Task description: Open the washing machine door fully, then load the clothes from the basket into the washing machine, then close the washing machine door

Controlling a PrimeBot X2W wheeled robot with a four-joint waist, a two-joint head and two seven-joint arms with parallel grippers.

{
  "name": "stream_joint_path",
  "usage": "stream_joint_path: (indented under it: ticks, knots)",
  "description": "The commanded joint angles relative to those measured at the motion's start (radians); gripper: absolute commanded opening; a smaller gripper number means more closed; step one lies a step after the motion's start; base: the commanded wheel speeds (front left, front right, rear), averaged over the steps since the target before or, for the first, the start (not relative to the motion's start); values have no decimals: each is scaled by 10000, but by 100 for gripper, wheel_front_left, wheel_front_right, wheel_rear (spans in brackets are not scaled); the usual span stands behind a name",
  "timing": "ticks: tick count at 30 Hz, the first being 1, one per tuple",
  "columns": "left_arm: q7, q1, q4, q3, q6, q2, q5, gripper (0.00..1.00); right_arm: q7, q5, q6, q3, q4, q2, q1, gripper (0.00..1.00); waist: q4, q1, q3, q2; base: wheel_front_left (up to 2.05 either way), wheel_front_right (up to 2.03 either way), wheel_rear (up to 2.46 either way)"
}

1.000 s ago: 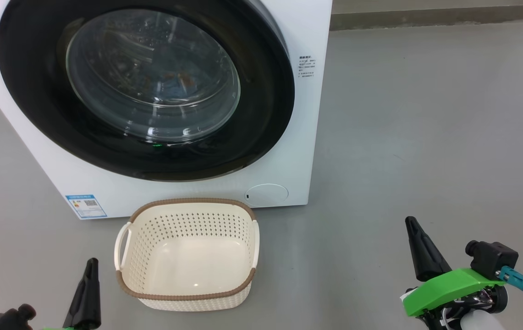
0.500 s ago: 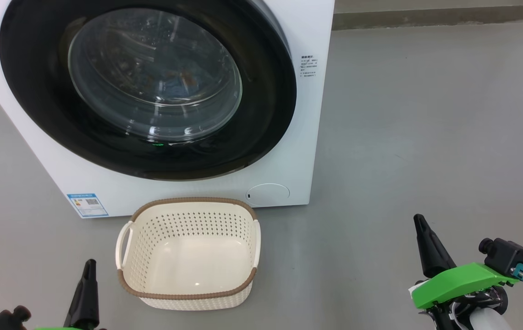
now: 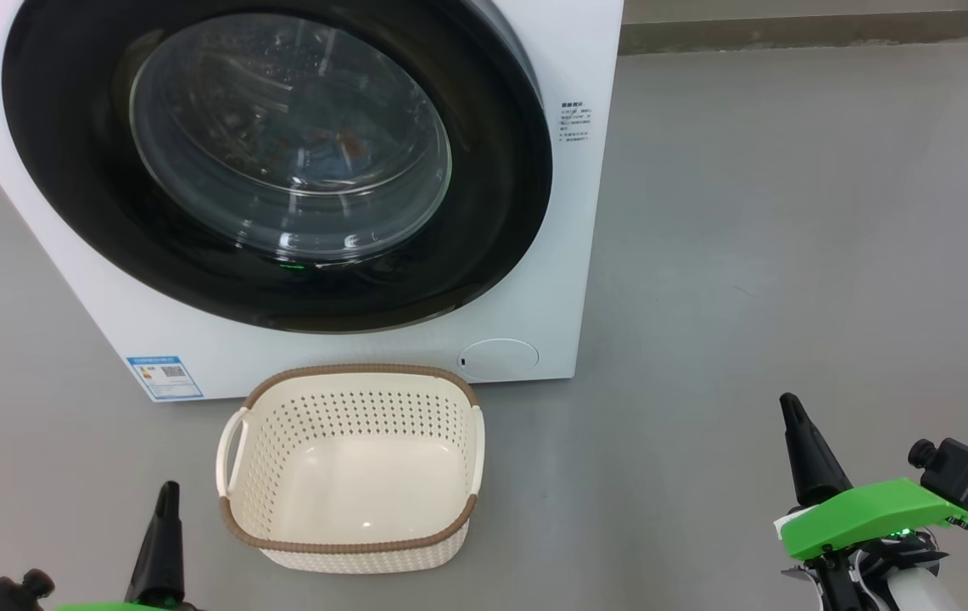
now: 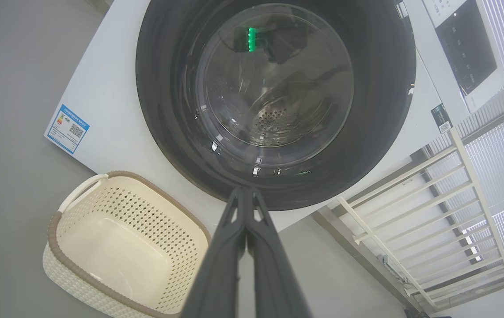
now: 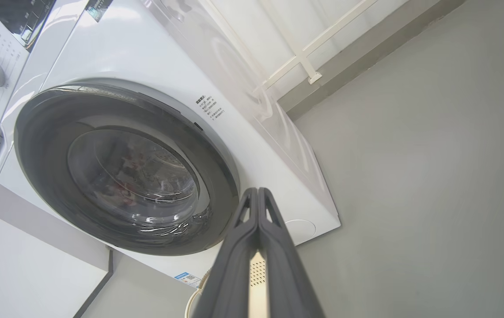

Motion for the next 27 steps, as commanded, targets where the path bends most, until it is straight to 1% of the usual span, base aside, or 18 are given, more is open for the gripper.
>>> stream_joint_path:
  ticks: [1,27]
  knots:
    - [48,-406,-191,264,9,147,-154,0,48,273,1,-23,-310,-54,-178,0,3,-1,1,0,0,0,0]
    - [808,-533,-174,833,7,-292,-1852,0,817,2773,1,-594,-560,17,-59,0,91,-1,19,0,0,0,0]
